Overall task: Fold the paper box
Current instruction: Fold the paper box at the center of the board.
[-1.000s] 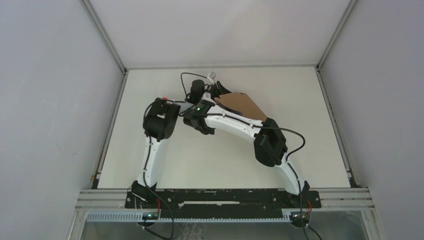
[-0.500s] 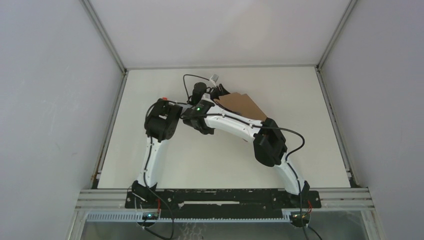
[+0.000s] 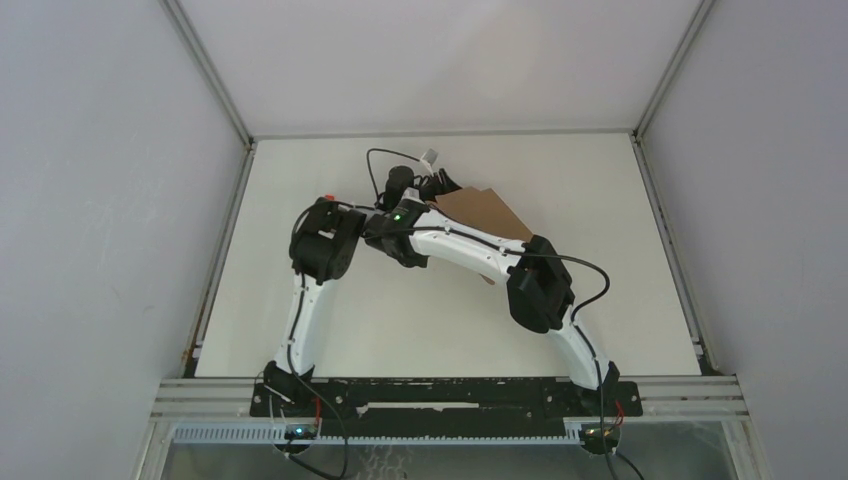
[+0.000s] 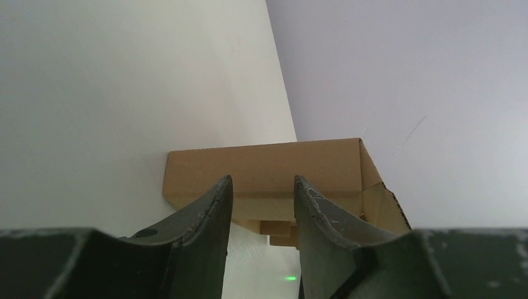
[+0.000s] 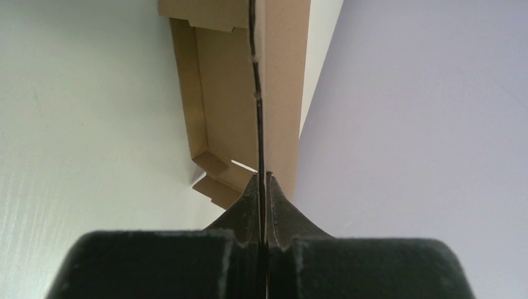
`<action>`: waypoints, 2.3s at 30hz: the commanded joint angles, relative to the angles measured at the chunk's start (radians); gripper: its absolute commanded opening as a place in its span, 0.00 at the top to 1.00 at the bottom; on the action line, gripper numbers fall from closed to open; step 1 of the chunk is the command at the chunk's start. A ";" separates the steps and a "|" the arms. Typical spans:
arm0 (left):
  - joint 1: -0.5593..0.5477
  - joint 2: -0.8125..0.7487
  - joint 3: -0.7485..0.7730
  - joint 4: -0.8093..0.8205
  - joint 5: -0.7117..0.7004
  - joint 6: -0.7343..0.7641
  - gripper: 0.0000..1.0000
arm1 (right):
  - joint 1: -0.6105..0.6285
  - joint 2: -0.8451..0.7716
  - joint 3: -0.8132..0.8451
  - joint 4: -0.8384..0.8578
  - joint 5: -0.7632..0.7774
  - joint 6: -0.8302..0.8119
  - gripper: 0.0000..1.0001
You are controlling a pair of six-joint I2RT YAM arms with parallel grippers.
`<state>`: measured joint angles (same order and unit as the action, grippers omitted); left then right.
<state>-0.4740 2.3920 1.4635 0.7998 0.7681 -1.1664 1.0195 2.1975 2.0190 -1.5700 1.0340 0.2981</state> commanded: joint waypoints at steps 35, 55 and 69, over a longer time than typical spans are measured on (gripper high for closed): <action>-0.087 -0.032 -0.063 0.182 -0.014 0.117 0.51 | -0.073 -0.179 -0.053 0.271 -0.412 -0.110 1.00; -0.083 -0.109 -0.231 0.203 -0.024 0.187 0.52 | -0.127 -0.248 -0.152 0.333 -0.461 -0.129 1.00; -0.007 -0.181 -0.370 0.357 0.030 0.136 0.51 | -0.148 -0.282 -0.179 0.340 -0.465 -0.138 1.00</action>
<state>-0.5156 2.3058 1.1213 1.0782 0.7673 -1.0458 0.8764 1.9495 1.8523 -1.2709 0.6136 0.1566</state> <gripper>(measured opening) 0.488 0.011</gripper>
